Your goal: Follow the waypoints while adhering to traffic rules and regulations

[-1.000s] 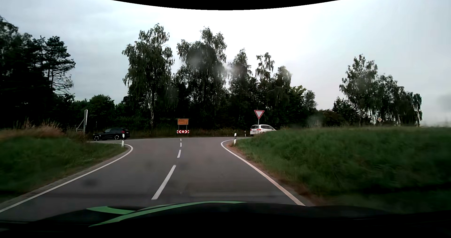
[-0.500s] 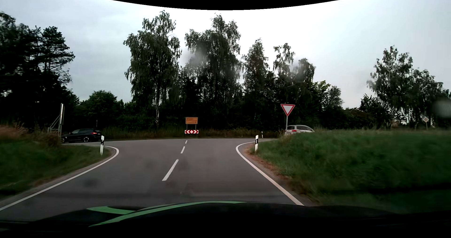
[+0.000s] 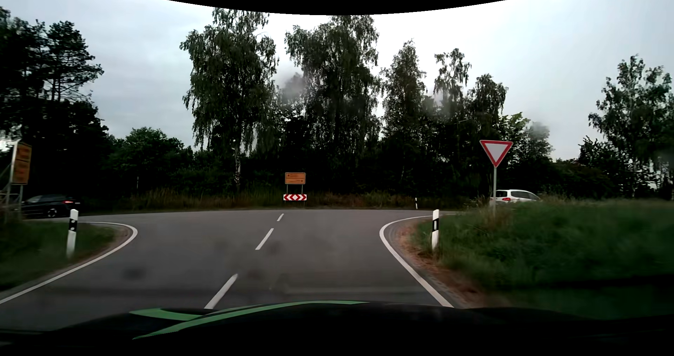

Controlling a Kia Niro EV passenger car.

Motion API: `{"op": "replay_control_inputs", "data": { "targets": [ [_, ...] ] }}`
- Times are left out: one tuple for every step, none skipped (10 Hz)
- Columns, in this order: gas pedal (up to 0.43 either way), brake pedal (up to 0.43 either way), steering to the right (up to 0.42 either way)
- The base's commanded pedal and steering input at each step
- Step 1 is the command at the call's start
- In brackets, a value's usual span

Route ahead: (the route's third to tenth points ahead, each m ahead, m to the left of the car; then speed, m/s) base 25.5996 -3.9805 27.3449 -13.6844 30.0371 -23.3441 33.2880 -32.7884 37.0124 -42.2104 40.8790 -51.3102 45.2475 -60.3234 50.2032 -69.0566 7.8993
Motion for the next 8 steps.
{"op": "replay_control_inputs", "data": {
  "targets": [
    [0.0, 0.195, -0.014],
    [0.0, 0.195, -0.006],
    [0.0, 0.201, 0.004],
    [0.0, 0.195, 0.017],
    [0.0, 0.195, 0.024],
    [0.0, 0.201, 0.023],
    [0.0, 0.195, 0.027],
    [0.0, 0.195, 0.041]
  ]
}}
